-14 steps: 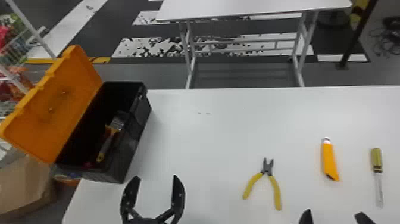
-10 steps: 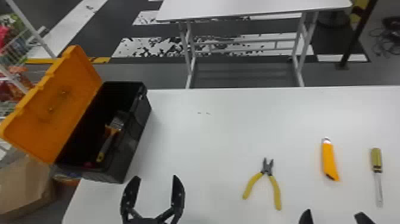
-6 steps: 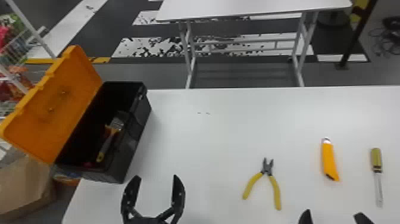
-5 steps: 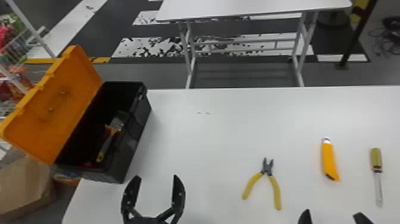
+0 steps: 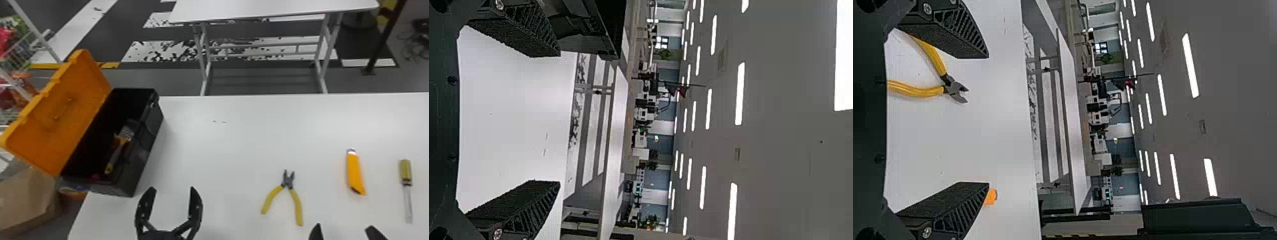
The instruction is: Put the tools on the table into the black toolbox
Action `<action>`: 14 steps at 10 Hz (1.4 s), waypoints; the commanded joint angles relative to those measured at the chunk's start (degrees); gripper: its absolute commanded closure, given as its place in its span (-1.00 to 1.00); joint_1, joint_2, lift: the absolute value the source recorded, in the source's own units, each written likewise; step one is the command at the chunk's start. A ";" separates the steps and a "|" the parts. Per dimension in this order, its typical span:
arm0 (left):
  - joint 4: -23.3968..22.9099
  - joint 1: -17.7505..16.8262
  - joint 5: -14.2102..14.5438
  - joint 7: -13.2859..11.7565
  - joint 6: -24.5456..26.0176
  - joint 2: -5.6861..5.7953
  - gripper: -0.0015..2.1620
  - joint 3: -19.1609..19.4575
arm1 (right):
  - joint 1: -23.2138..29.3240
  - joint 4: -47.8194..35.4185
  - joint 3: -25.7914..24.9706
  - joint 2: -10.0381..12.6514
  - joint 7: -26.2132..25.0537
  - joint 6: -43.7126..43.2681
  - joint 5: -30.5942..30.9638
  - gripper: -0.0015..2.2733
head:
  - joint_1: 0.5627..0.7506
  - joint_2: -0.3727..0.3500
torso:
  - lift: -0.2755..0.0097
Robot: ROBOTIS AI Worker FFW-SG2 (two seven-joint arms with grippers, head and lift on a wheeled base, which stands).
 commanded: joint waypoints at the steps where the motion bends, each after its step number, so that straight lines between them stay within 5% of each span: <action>1: 0.23 -0.08 0.43 0.00 0.05 0.49 -0.93 -0.21 | -1.52 -0.40 0.94 0.39 0.00 5.24 0.06 -0.91 | 0.41 0.58 | 0.41; 10: 0.14 -0.08 1.75 -0.09 0.05 2.42 -0.93 -0.74 | -8.11 -10.77 10.35 0.74 -7.91 41.27 2.26 -0.91 | 0.41 0.99 | 0.41; 14: 0.14 -0.08 1.75 -0.35 0.22 2.60 -0.93 -1.18 | -11.98 -14.29 11.40 0.97 -10.02 54.63 1.82 -0.91 | 0.41 1.00 | 0.41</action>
